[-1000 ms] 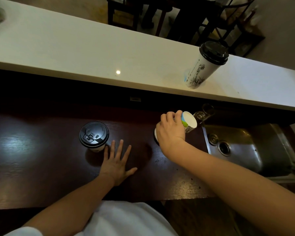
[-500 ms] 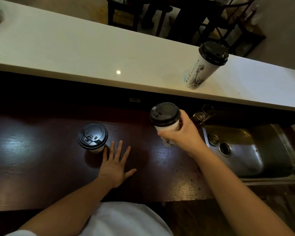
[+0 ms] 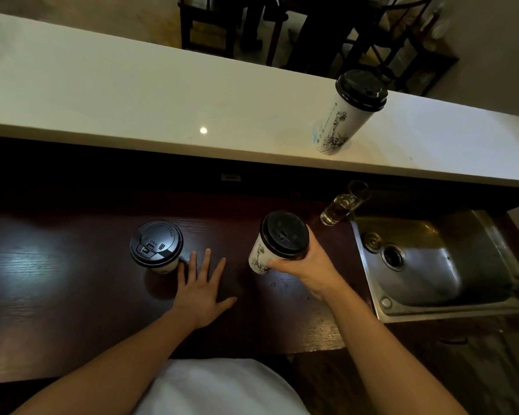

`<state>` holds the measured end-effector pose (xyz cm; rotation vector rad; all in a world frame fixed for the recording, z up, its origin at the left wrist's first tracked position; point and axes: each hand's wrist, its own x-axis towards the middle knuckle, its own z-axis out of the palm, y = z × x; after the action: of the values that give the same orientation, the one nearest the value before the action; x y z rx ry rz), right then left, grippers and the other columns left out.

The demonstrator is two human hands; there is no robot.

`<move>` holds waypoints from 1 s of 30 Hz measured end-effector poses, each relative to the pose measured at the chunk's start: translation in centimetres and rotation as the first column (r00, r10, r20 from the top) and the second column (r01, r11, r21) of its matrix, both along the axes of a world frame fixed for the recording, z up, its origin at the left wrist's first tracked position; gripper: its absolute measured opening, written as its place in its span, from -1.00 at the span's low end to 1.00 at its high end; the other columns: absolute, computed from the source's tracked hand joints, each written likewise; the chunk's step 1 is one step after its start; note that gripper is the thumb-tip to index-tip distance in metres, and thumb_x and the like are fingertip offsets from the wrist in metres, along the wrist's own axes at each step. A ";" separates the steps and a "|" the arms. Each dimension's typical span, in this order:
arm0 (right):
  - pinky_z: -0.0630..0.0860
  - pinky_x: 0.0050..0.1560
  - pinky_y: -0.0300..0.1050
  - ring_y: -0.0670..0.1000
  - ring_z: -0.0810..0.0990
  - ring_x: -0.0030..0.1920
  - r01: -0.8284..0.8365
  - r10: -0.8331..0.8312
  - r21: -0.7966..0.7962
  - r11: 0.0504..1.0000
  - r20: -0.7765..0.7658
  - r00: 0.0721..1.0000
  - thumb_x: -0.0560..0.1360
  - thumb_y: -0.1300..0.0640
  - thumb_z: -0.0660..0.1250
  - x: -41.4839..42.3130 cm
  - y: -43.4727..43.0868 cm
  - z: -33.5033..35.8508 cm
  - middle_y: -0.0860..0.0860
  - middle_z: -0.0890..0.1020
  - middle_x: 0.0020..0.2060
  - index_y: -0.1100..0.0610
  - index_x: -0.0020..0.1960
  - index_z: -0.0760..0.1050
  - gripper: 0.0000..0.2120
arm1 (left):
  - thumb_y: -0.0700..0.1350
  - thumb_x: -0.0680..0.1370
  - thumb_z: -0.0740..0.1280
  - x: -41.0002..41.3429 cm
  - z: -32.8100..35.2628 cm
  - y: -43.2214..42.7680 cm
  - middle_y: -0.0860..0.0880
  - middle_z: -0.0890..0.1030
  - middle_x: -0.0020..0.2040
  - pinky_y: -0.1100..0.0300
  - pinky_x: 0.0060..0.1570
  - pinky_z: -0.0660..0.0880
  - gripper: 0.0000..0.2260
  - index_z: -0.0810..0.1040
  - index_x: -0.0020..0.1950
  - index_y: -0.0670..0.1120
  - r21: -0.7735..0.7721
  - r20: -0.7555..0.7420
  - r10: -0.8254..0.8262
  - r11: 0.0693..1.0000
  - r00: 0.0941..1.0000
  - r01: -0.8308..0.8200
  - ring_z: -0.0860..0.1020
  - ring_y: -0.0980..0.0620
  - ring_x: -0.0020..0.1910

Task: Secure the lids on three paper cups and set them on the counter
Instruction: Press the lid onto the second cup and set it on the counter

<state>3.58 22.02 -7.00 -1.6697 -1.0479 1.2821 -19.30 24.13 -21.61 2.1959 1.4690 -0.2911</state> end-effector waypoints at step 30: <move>0.52 0.33 -0.11 -0.10 0.62 0.25 -0.038 -0.017 0.353 0.935 0.150 0.989 0.57 0.32 0.36 -2.9 6.0 7.9 0.01 0.67 0.17 0.23 0.40 0.47 -0.60 | -0.08 0.34 0.59 4.9 19.2 8.0 0.00 0.58 0.31 -0.03 0.27 0.56 -0.29 0.40 0.45 0.06 -0.220 0.950 0.281 0.909 0.133 -0.354 0.57 0.03 0.30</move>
<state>0.70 28.01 0.89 -1.4981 -1.2953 0.9152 -14.39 32.09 -2.38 1.3540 1.0261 1.1694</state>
